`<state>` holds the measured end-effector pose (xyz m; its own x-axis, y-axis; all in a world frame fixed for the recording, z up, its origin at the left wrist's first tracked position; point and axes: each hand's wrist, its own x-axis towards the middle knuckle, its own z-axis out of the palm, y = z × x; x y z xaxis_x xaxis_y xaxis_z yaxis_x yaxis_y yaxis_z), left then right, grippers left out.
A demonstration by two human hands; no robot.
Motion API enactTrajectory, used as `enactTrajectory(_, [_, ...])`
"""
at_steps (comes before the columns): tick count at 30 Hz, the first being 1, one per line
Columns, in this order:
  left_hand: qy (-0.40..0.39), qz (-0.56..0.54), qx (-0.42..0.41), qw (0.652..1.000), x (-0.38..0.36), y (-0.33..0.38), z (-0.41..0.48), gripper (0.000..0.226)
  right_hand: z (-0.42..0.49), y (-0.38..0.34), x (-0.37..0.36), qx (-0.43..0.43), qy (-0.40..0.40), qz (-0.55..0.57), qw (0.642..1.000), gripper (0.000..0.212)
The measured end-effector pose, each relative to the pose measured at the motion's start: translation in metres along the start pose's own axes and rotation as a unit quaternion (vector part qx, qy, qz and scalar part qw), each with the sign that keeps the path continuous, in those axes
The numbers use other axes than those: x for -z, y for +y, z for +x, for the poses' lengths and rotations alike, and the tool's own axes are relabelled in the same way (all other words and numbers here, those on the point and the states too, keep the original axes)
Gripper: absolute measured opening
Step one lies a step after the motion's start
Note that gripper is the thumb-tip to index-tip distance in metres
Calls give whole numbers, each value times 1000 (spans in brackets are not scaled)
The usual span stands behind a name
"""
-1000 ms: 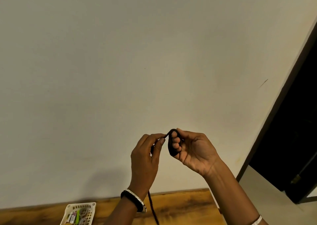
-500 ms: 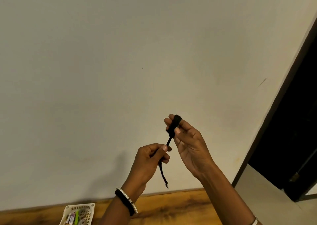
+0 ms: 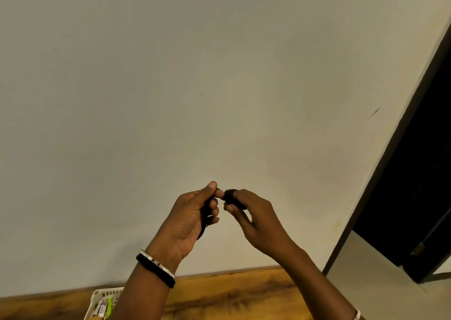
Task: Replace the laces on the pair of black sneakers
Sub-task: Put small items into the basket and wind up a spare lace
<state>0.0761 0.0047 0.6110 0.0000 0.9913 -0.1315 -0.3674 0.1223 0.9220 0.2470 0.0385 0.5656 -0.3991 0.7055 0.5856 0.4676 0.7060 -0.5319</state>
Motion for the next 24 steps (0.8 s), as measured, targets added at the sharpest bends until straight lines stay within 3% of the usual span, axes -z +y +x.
enactTrajectory(4, [-23,-77,10,997,5,0,2,28,1,-4,4,-28,10,33,999,20])
enactTrajectory(8, [-7,25,-57,998,10,1,3,28,-3,-11,9,-127,-28,188,973,19])
enactTrajectory(13, [-7,205,-94,974,9,-17,6,25,1,-19,14,-197,-33,412,889,25])
enactTrajectory(16, [-38,260,-83,961,4,-26,4,32,3,-22,17,-222,-10,504,835,25])
enactTrajectory(19, [-19,348,-94,933,3,-39,7,26,3,-23,19,-235,28,574,784,25])
enactTrajectory(22, [-13,367,-99,925,4,-48,5,17,4,-22,22,-236,85,641,725,23])
enactTrajectory(24, [-36,356,-95,929,4,-53,3,13,6,-19,24,-231,123,656,708,24])
